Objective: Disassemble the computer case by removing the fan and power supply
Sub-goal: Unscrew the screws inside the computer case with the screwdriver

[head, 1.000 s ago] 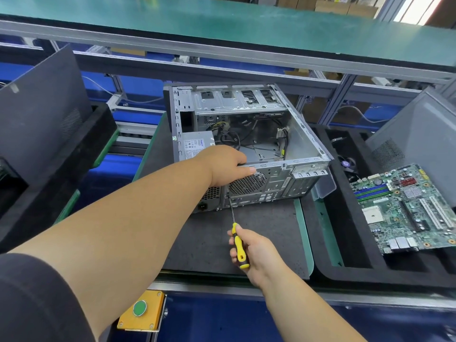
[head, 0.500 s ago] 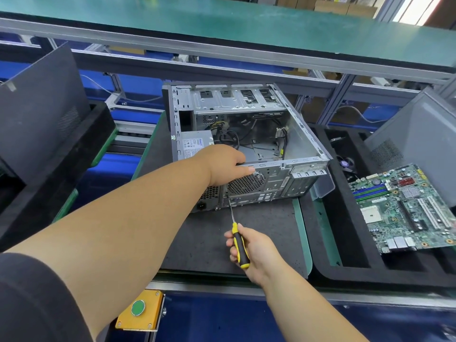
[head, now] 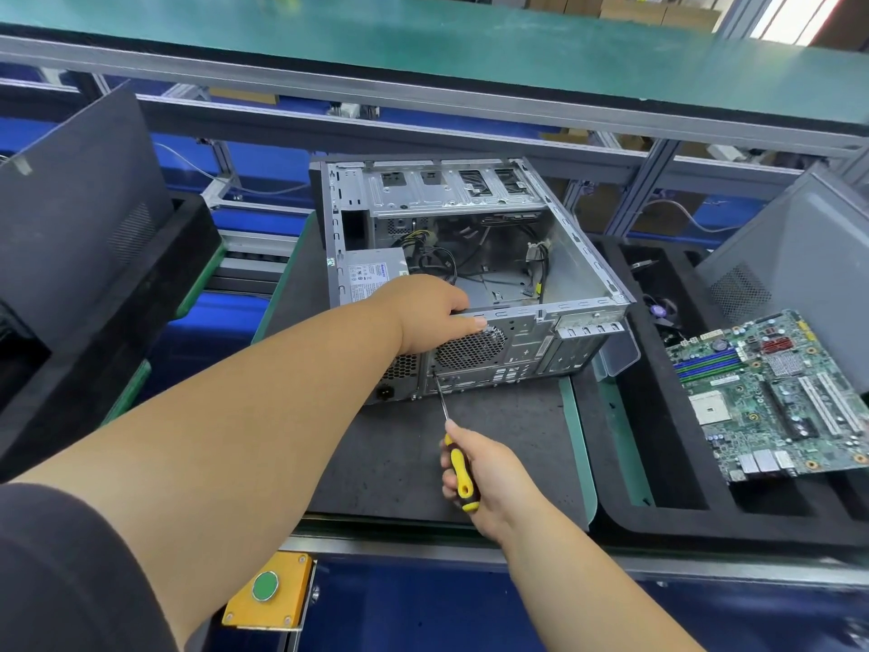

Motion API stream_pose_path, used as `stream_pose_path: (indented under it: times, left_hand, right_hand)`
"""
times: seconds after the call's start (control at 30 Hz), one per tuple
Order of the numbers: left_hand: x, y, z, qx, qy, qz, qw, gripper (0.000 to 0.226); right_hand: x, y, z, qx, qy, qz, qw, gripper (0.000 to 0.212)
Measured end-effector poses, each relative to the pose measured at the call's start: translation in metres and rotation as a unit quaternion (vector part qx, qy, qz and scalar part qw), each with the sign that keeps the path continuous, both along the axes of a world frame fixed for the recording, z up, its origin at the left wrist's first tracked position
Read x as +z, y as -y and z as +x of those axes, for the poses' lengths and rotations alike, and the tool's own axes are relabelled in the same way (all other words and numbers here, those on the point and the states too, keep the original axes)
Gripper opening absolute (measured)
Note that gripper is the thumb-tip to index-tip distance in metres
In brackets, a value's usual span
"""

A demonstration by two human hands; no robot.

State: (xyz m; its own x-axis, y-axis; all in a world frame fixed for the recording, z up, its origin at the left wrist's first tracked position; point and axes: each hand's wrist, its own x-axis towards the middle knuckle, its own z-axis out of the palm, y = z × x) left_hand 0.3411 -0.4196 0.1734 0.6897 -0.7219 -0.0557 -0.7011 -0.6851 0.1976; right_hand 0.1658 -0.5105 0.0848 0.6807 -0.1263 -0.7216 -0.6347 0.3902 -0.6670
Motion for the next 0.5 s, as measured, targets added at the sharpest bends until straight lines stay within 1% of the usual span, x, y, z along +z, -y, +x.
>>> stream_pose_path:
  times: [0.07,0.13,0.27,0.37,0.5]
  left_hand:
    - [0.000,0.000,0.000,0.000,0.000,0.000,1.000,0.044]
    - [0.000,0.000,0.000,0.000,-0.001,0.000,1.000,0.044]
    - [0.000,0.000,0.000,0.000,0.000,0.003,1.000,0.043]
    - [0.000,0.000,0.000,-0.002,0.003,0.002,1.000,0.044]
    - [-0.001,0.001,0.000,-0.003,0.004,0.001,1.000,0.044]
  right_hand:
    - [0.002,0.001,-0.002,-0.011,-0.002,0.037,0.999,0.036]
    - [0.003,0.002,-0.002,-0.011,0.001,0.036,0.999,0.037]
    - [0.004,0.000,0.003,-0.005,-0.012,-0.001,1.000,0.030]
    - [-0.003,0.000,0.003,0.012,0.024,-0.037,0.999,0.023]
    - [-0.007,0.003,0.002,0.028,0.039,-0.072,0.996,0.025]
